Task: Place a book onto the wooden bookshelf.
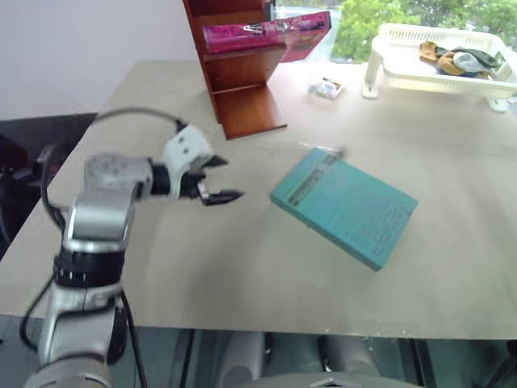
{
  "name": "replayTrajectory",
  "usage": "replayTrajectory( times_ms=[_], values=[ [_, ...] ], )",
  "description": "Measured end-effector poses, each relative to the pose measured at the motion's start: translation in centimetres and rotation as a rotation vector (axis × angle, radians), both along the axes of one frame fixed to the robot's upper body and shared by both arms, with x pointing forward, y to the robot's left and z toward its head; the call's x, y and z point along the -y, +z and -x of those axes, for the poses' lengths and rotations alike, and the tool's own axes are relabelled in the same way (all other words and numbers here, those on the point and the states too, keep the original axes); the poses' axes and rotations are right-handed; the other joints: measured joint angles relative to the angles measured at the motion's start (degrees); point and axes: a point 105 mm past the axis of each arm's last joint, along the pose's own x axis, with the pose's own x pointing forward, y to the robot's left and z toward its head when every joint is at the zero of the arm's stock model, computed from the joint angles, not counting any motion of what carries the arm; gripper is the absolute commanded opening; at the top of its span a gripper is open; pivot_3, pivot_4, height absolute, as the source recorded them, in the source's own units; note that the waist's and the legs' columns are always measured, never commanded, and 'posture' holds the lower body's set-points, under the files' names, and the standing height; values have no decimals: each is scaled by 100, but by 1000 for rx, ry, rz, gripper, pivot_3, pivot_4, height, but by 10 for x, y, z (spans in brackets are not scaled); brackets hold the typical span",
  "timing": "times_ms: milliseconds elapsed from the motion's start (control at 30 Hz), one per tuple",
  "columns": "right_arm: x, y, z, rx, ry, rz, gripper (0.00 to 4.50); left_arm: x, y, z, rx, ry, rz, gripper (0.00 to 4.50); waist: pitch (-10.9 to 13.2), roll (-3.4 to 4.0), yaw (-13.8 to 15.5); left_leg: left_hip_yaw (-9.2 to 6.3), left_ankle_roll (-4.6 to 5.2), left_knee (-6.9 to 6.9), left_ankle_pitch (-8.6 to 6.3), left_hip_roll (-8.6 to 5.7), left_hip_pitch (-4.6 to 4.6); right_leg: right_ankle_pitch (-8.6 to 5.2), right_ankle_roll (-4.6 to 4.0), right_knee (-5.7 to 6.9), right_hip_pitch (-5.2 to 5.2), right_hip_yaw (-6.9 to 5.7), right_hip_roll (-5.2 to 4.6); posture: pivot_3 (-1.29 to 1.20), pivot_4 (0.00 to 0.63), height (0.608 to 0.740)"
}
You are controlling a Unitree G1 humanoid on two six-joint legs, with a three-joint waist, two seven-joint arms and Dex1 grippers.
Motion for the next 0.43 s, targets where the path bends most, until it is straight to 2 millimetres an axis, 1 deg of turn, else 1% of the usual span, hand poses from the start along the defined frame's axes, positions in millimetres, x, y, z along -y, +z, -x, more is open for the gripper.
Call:
replayTrajectory(
  times_ms=[33,100,167,233,333,433],
  values=[
    [1,-6,2,-28,-2,16,4500,-3,-6,2,-2,15,12,4430,0,-3,0,0,0,0,0,2,0,0,0,-1,0,0,0,0,150,740],
    [3,-29,10,-119,-10,81,4500,-14,-29,18,-49,41,61,4430,-2,0,5,0,-1,-1,0,1,6,0,-1,0,6,-1,-1,0,150,740],
    [6,-42,15,-156,-24,97,4500,-24,-40,27,-57,69,70,4430,-2,0,10,1,-1,-1,0,1,13,1,-1,-1,12,-2,-1,0,150,740],
    [7,-44,16,-160,-28,124,4500,-31,-42,29,-39,92,104,4430,-3,2,8,3,-2,-1,0,1,32,1,-1,0,30,-1,-2,0,150,740],
    [8,-44,15,-148,-29,181,4500,-49,-39,31,-42,158,200,4430,0,-3,-3,3,-4,-22,-2,1,121,0,-3,-26,122,-2,-5,0,150,740],
    [8,-49,16,-163,-22,222,4500,-57,-47,39,-76,180,210,4430,-2,0,-8,4,-4,-33,-3,2,139,0,-3,-44,143,-1,-8,0,150,740]
  ],
)
